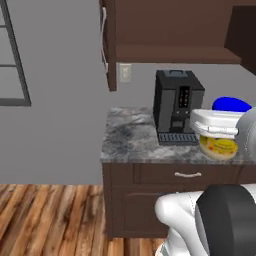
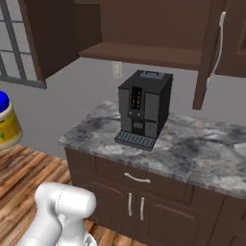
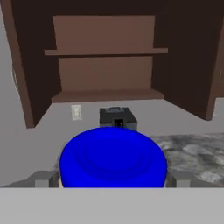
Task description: Move the oil and vinegar bottle and mayonnaise from the cabinet to the dining counter.
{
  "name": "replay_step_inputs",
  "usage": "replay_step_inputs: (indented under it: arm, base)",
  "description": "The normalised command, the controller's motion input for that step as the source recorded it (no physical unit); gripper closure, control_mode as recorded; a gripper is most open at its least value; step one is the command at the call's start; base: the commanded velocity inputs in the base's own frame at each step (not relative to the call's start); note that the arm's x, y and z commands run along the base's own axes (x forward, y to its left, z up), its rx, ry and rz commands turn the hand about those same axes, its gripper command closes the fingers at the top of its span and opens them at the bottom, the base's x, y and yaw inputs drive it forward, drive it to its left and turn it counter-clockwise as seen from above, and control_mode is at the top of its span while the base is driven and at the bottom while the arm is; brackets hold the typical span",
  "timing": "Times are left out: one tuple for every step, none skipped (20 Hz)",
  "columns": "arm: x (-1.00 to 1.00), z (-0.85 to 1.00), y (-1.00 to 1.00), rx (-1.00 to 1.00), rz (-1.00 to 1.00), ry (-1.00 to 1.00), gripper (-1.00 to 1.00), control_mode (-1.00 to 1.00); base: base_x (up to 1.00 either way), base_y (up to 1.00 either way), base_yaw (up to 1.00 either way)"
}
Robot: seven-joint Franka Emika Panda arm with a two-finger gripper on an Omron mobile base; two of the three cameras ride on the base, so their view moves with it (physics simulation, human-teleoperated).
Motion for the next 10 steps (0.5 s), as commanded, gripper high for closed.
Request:
replay_step_inputs:
  arm:
    - [0.0, 0.0, 0.0, 0.0, 0.0, 0.0, 1.0, 1.0]
    - [0.0, 0.0, 0.0, 0.0, 0.0, 0.0, 1.0, 1.0]
    - [0.0, 0.0, 0.0, 0.0, 0.0, 0.0, 1.0, 1.0]
    - [0.0, 0.0, 0.0, 0.0, 0.0, 0.0, 1.0, 1.0]
    - [0.0, 0.0, 0.0, 0.0, 0.0, 0.0, 1.0, 1.0]
    - [0.0, 0.0, 0.0, 0.0, 0.0, 0.0, 1.0, 1.0]
    - [0.0, 0.0, 0.0, 0.0, 0.0, 0.0, 1.0, 1.0]
    - [0.0, 0.0, 0.0, 0.0, 0.0, 0.0, 1.0, 1.0]
    - [0.0, 0.0, 0.0, 0.0, 0.0, 0.0, 1.0, 1.0]
    - [0.0, 0.0, 0.0, 0.0, 0.0, 0.0, 1.0, 1.0]
  base:
    - [0.0, 0.68, 0.77]
    - [0.0, 0.69, 0.76]
    - [0.0, 0.63, 0.76]
    - [0.01, 0.58, 0.76]
    - [0.01, 0.54, 0.75]
    - [0.01, 0.56, 0.75]
    - [0.0, 0.5, 0.73]
    - [0.0, 0.46, 0.72]
    - [0.0, 0.4, 0.7]
    - [0.02, 0.41, 0.68]
